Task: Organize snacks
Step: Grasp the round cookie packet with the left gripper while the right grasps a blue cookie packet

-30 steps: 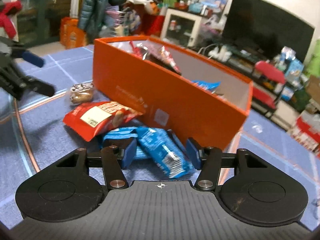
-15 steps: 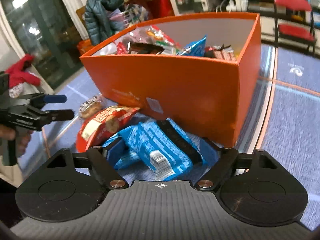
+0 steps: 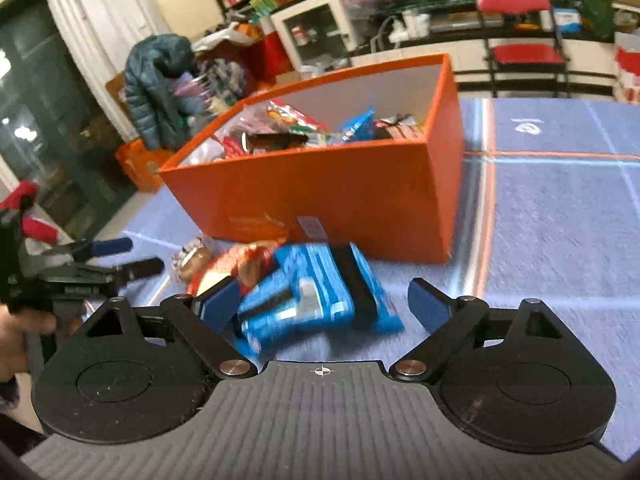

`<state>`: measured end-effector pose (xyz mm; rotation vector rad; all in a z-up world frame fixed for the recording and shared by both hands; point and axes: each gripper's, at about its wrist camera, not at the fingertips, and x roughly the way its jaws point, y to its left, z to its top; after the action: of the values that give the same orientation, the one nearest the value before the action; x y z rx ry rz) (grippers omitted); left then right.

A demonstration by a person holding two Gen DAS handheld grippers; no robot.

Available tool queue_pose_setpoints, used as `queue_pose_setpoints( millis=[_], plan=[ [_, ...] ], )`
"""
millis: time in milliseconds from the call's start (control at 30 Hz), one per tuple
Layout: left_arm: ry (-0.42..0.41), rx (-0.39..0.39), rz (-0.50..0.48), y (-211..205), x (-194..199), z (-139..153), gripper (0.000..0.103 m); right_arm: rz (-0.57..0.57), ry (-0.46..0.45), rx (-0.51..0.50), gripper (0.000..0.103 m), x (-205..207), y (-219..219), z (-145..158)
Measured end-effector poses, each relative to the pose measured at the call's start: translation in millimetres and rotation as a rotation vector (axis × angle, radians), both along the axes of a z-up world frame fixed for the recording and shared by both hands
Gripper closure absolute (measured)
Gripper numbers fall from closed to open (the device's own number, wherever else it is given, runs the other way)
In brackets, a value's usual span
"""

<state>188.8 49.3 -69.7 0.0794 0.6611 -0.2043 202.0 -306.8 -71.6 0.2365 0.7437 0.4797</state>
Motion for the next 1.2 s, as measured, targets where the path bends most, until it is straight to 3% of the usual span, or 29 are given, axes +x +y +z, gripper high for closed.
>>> queue_pose_setpoints(
  millis=[100, 200, 400, 467, 500, 567, 600, 633, 1000, 1067, 1133, 1200],
  plan=[
    [-0.004, 0.013, -0.025, 1, 2, -3, 0.0, 0.069, 0.041, -0.043, 0.025, 26, 4, -11],
    [-0.005, 0.017, -0.059, 1, 9, -6, 0.001, 0.105, 0.073, -0.044, 0.038, 39, 6, -24],
    [0.011, 0.014, -0.152, -9, 22, -18, 0.001, 0.147, 0.028, -0.058, 0.045, 34, 14, -28],
    [0.017, 0.0, -0.169, -14, 28, -20, 0.001, 0.148, 0.022, -0.044, 0.058, 32, 10, -28],
    [0.022, -0.005, -0.171, -15, 31, -22, 0.004, 0.14, 0.019, -0.041, 0.06, 30, 8, -28],
    [0.048, -0.009, -0.175, -20, 38, -25, 0.022, 0.134, 0.017, -0.042, 0.064, 28, 5, -27],
    [0.074, -0.015, -0.18, -21, 42, -29, 0.039, 0.134, 0.018, -0.042, 0.064, 25, 3, -27],
    [0.074, -0.023, -0.181, -21, 44, -31, 0.043, 0.133, 0.018, -0.042, 0.064, 23, 2, -27],
    [0.102, -0.021, -0.17, -31, 41, -29, 0.042, 0.117, 0.001, -0.077, 0.064, 4, 4, -25],
    [0.092, -0.018, -0.155, -29, 41, -29, 0.053, 0.117, -0.012, -0.091, 0.065, 2, 7, -24],
    [0.096, -0.023, -0.143, -29, 40, -27, 0.072, 0.115, -0.01, -0.096, 0.066, 2, 8, -23],
    [0.105, -0.016, -0.145, -30, 39, -25, 0.073, 0.116, -0.019, -0.112, 0.067, -2, 9, -21]
  ],
)
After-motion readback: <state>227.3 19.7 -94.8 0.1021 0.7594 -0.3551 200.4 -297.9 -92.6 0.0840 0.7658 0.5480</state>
